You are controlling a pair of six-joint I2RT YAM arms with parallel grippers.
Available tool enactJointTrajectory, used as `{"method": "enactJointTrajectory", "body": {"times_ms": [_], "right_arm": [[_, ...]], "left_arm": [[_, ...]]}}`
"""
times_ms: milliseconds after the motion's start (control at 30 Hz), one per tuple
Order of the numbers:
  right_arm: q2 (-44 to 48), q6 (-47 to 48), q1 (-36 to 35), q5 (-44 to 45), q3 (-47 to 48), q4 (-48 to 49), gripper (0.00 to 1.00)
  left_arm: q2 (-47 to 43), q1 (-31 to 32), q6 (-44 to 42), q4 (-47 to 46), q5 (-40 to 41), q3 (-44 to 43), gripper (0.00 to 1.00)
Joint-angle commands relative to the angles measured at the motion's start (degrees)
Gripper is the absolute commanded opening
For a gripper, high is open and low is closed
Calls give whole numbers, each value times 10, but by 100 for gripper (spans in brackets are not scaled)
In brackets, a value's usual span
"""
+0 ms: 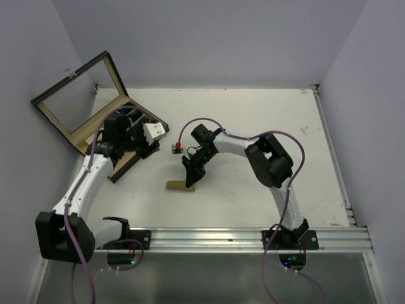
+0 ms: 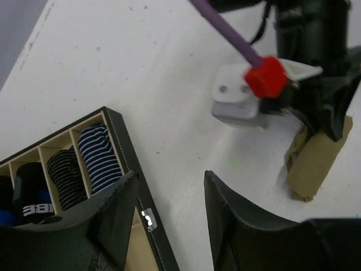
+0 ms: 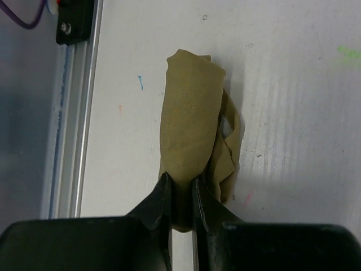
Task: Roll the underwear
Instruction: Roll the underwear, then place the rolled underwear into the container
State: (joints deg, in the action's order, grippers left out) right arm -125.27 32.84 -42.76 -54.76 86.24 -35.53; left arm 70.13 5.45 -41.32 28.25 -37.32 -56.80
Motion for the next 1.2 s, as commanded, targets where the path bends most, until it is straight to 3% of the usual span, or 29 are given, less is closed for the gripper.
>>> {"method": "enactJointTrajectory", "body": {"times_ms": [0,200,400,500,900,1167], "right_arm": [[-77,-27,9,48,3,-76,0],[-115,-53,21,12,24,-82,0],[-146,-54,35,-11,43,-102,0],[-161,-58,41,-23,47,-107,0],[-226,-66,51,-39,88,-146,0],[-250,-88,51,-15,107,-154,0]], "left_arm": [[-59,53,-125,39,63,75,54],[-176,219,-157,0,134,212,65],[-146,367,-137,-79,221,259,67],[-108,403,-133,-106,244,260,67],[-5,434,-140,-222,286,310,64],[43,434,-160,-225,265,305,53]]}}
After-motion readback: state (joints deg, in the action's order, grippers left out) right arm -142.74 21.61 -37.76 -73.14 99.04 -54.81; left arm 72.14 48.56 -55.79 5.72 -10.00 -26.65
